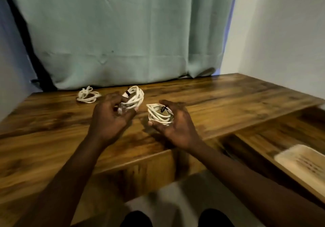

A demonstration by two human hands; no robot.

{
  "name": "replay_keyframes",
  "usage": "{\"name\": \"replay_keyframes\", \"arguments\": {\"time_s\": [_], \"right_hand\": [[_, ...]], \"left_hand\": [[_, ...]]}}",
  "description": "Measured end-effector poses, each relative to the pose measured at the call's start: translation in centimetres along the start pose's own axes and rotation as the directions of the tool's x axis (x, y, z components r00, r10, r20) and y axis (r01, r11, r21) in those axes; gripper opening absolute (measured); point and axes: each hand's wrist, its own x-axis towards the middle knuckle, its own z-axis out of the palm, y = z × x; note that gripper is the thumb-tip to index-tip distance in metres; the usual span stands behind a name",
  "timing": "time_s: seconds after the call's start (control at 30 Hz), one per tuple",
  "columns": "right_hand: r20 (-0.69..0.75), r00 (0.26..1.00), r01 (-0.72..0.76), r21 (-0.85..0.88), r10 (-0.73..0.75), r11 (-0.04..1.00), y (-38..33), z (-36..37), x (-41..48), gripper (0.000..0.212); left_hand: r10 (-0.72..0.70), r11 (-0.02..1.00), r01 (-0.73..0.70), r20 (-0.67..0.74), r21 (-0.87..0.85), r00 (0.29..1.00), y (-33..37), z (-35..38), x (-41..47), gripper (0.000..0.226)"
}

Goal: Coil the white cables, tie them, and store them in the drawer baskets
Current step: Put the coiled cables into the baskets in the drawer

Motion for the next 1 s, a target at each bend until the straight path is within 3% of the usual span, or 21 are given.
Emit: {"name": "replay_keyframes", "arguments": {"time_s": [0.13,0.27,0.43,0.57,0.73,0.87,1.0], "right_hand": [[-0.114,0.993,0.016,-0.144,-0.033,0.989,2.8,-11.0,-5.3,0.059],[-0.277,0.955,-0.169,-0.209,0.108,0.963,7.5,-23.1,-11.3,0.049],[-0.407,0.883,-0.356,-0.259,0.232,0.898,13.7,-35.4,-19.3,0.042],[-0.458,0.804,-0.561,-0.373,0.379,0.739,19.5,-43.3,-23.5,0.055],[-0.416,0.737,-0.675,-0.477,0.532,0.562,25.5,-49.1,-24.6,0.071],[-0.306,0.682,-0.695,-0.554,0.664,0.459,29.6,-50.6,-24.3,0.055],[-0.194,0.67,-0.643,-0.634,0.717,0.429,31.9,-51.1,-23.4,0.061]], "left_hand": [[0.137,0.96,-0.137,-0.018,-0.244,0.99,8.3,4.6,-3.7,0.023],[0.284,0.889,-0.177,0.203,-0.423,0.937,16.5,13.3,-7.8,0.029],[0.51,0.823,-0.244,0.479,-0.513,0.714,25.4,24.3,-12.0,0.047],[0.593,0.799,-0.31,0.583,-0.516,0.556,31.3,31.7,-12.4,0.044],[0.559,0.824,-0.353,0.736,-0.443,0.381,36.9,39.1,-11.8,0.041],[0.491,0.814,-0.477,0.832,-0.332,0.258,39.7,44.1,-12.0,0.043],[0.42,0.818,-0.511,0.881,-0.263,0.218,41.0,47.8,-12.9,0.048]]}}
